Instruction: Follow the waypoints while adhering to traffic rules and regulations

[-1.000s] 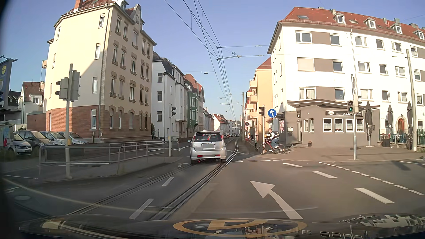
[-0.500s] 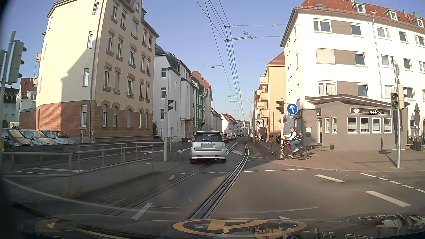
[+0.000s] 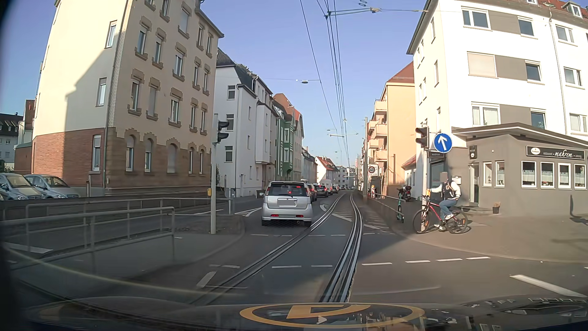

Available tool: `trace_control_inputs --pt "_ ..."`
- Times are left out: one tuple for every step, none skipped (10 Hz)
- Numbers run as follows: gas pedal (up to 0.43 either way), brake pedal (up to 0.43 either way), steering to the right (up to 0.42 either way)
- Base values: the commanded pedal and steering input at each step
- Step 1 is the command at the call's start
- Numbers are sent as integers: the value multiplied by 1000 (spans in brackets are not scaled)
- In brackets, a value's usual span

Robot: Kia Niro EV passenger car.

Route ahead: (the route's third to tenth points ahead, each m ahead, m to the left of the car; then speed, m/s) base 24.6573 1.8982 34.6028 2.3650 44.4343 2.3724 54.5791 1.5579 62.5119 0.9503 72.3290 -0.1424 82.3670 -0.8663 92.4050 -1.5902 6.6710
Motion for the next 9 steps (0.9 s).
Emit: trace_control_inputs --pt "59 0 -34" --pt "59 0 -34" --pt "59 0 -34" --pt "59 0 -34" --pt "59 0 -34" --pt "59 0 -34" --pt "59 0 -34" --pt "59 0 -35" --pt "59 0 -36"
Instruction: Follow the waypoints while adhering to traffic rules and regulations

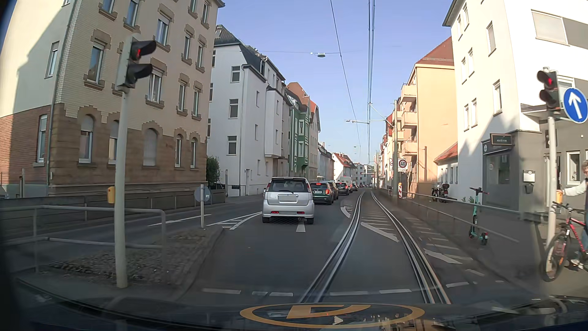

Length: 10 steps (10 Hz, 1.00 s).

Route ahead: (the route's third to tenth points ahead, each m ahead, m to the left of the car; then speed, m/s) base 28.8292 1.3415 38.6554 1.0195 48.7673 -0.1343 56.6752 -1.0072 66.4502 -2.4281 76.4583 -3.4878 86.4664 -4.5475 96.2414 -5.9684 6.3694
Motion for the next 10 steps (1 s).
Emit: trace_control_inputs --pt "59 0 -36" --pt "59 0 -38" --pt "59 0 -40" --pt "47 0 -40" --pt "47 0 -40" --pt "47 0 -40" --pt "47 0 -38" --pt "47 0 -31" --pt "39 0 -23" --pt "39 0 -15"
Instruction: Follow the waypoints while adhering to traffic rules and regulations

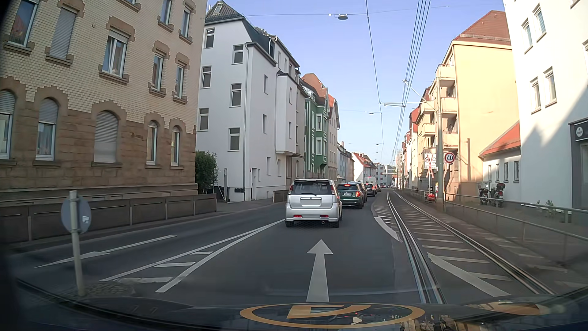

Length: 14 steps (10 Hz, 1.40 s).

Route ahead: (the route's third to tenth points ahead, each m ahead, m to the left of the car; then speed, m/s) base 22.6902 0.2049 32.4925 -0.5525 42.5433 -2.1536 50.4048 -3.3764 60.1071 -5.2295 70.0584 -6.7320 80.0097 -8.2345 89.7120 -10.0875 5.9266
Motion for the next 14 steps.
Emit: trace_control_inputs --pt "28 0 -14" --pt "28 0 -11" --pt "28 0 -6" --pt "28 0 -6" --pt "28 0 -6" --pt "39 0 -4" --pt "39 0 -3" --pt "39 0 -1" --pt "39 0 1" --pt "39 0 6" --pt "39 0 9" --pt "0 0 13" --pt "0 0 19" --pt "0 0 26"
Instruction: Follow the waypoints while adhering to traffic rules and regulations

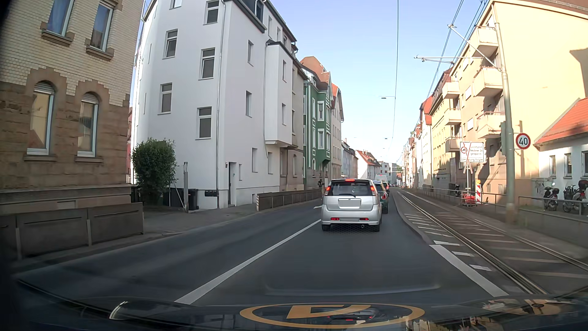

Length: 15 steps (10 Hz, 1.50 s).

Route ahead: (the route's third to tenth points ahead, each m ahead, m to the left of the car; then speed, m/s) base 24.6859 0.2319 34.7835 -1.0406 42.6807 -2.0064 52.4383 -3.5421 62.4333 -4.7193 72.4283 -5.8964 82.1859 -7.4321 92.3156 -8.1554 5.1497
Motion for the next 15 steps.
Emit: trace_control_inputs --pt "0 0 29" --pt "0 0 31" --pt "0 12 35" --pt "0 61 45" --pt "0 79 54" --pt "0 91 66" --pt "0 110 73" --pt "0 122 75" --pt "0 128 75" --pt "0 128 75" --pt "0 134 75" --pt "0 134 75" --pt "0 140 75" --pt "0 140 75" --pt "0 140 75"
